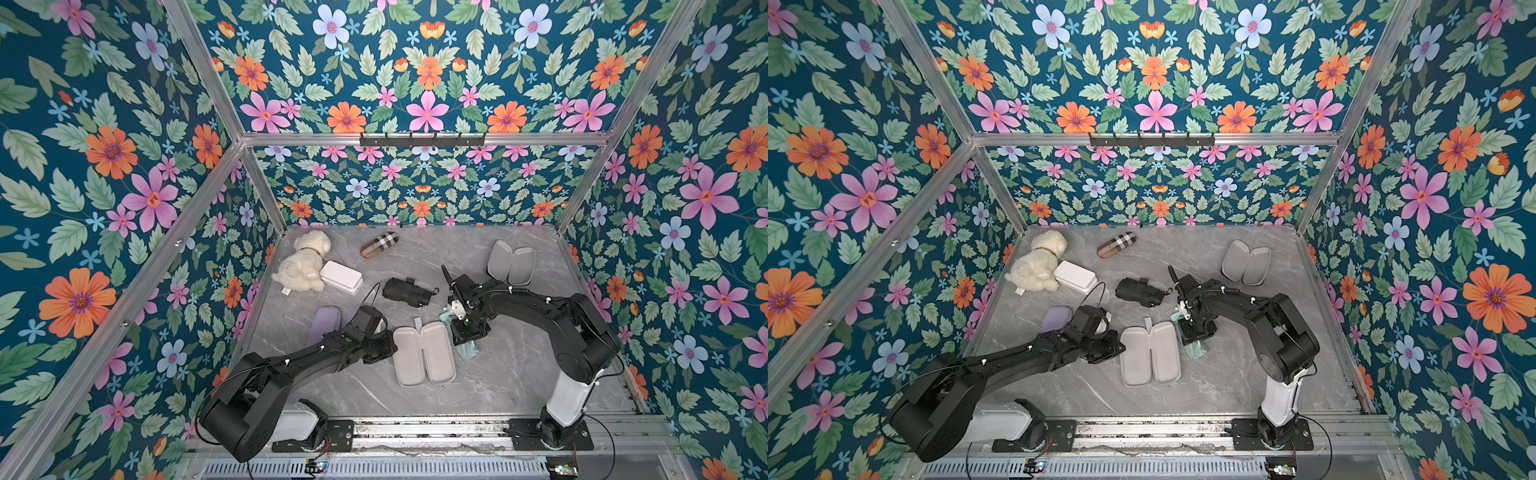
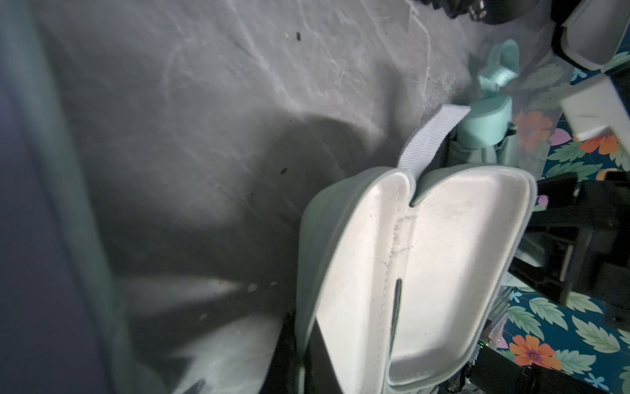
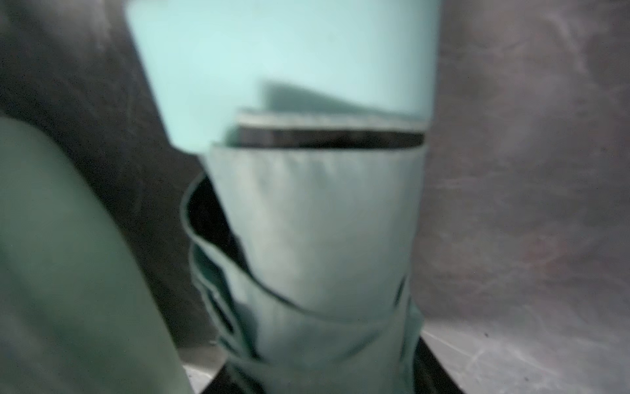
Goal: Put umbrellas into zippered umbrella sleeves
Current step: Pick up the umbrella from the center of the board, then place the umbrella in the umbrella sleeve.
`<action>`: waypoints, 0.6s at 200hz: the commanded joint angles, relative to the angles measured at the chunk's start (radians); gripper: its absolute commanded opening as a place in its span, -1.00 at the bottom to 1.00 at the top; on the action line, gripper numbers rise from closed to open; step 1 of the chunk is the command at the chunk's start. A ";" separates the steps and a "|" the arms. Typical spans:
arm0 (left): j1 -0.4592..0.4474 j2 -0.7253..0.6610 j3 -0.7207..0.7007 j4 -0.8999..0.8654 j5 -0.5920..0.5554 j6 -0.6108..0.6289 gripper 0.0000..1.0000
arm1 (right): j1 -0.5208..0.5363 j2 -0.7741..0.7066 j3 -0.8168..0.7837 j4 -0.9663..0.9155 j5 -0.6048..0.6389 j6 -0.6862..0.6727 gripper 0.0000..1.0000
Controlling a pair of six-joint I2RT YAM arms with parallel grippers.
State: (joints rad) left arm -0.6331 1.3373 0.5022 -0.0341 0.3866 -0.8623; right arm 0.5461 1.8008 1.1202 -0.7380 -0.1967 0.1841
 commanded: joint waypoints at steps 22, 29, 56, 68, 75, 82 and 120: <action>-0.003 0.026 0.010 0.105 -0.015 -0.073 -0.96 | -0.074 -0.181 -0.007 -0.059 0.025 0.118 -0.29; -0.006 0.038 0.012 0.128 -0.018 -0.088 -0.97 | -0.074 -0.214 0.015 -0.092 0.047 0.123 -0.30; -0.031 0.096 0.042 0.161 -0.036 -0.092 -0.98 | -0.062 -0.320 0.077 -0.184 -0.008 0.156 -0.35; -0.045 0.114 0.051 0.174 -0.043 -0.094 -0.98 | -0.032 -0.361 0.078 -0.189 -0.069 0.200 -0.37; -0.053 0.120 0.052 0.196 -0.042 -0.101 -0.98 | -0.002 -0.377 0.074 -0.181 -0.123 0.234 -0.37; -0.060 0.126 0.050 0.219 -0.041 -0.109 -0.98 | 0.035 -0.387 0.064 -0.164 -0.166 0.275 -0.38; -0.082 0.132 0.022 0.296 -0.032 -0.137 -1.00 | 0.185 -0.368 -0.088 0.125 -0.398 0.525 -0.43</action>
State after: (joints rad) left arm -0.7074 1.4708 0.5396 0.1829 0.3576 -0.9733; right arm 0.6868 1.4166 1.0973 -0.7967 -0.4141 0.5140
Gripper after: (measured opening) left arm 0.059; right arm 0.393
